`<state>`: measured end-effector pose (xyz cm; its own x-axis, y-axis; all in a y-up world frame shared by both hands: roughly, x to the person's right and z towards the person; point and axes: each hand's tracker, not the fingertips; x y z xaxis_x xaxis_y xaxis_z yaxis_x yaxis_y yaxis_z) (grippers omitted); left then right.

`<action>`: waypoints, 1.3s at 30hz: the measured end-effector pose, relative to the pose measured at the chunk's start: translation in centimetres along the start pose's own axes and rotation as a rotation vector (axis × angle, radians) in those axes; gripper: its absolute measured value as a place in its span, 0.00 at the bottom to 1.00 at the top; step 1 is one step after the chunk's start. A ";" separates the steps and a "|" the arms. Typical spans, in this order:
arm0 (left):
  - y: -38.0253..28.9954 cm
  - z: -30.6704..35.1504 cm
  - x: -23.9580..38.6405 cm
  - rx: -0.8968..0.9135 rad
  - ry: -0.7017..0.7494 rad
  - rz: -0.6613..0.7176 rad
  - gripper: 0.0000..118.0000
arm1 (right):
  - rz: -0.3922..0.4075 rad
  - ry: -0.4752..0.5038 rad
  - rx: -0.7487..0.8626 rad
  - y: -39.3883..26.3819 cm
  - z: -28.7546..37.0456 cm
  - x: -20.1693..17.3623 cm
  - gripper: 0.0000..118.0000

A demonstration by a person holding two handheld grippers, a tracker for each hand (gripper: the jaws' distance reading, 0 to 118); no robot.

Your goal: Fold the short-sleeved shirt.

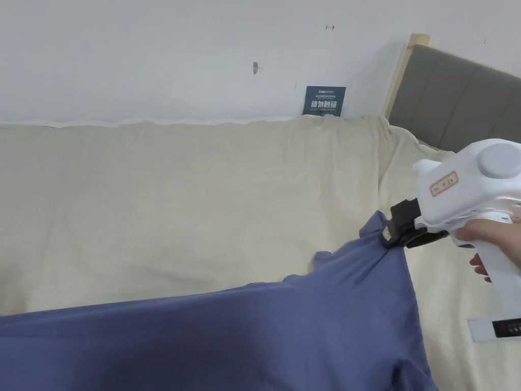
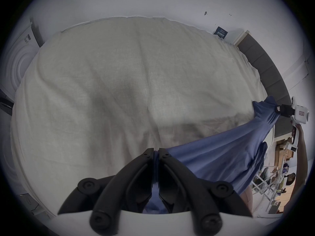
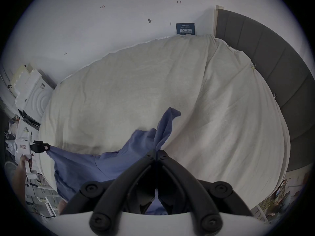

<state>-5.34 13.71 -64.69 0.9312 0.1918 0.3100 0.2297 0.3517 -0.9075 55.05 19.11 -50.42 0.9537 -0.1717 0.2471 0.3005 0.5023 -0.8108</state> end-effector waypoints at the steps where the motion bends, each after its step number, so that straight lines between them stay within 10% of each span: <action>1: -0.5 0.6 -0.1 0.002 -0.007 0.004 0.05 | -0.005 0.010 0.005 -0.5 0.7 0.1 0.00; 14: -12.8 8.6 0.0 0.052 -0.076 0.025 0.05 | -0.062 0.100 0.034 -12.4 10.6 2.0 0.00; 31: -22.2 0.7 -3.3 -0.037 -0.104 0.217 0.07 | -0.202 0.013 -0.164 -25.2 3.4 4.9 0.02; 32: -22.4 0.8 -3.1 -0.039 -0.098 0.217 0.10 | -0.202 0.001 -0.167 -25.3 3.3 4.7 0.06; 36: -23.0 1.3 -3.0 -0.049 -0.089 0.222 0.50 | -0.077 -0.212 -0.167 -25.2 3.8 4.3 0.82; 39: -23.1 2.1 -2.9 -0.050 -0.104 0.265 0.74 | -0.079 -0.215 -0.151 -24.9 4.8 4.8 0.86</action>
<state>-13.94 6.99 -44.03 0.9272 0.3647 0.0852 -0.0018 0.2318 -0.9728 52.22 9.92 -26.52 0.9137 -0.0136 0.4062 0.3835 0.3594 -0.8507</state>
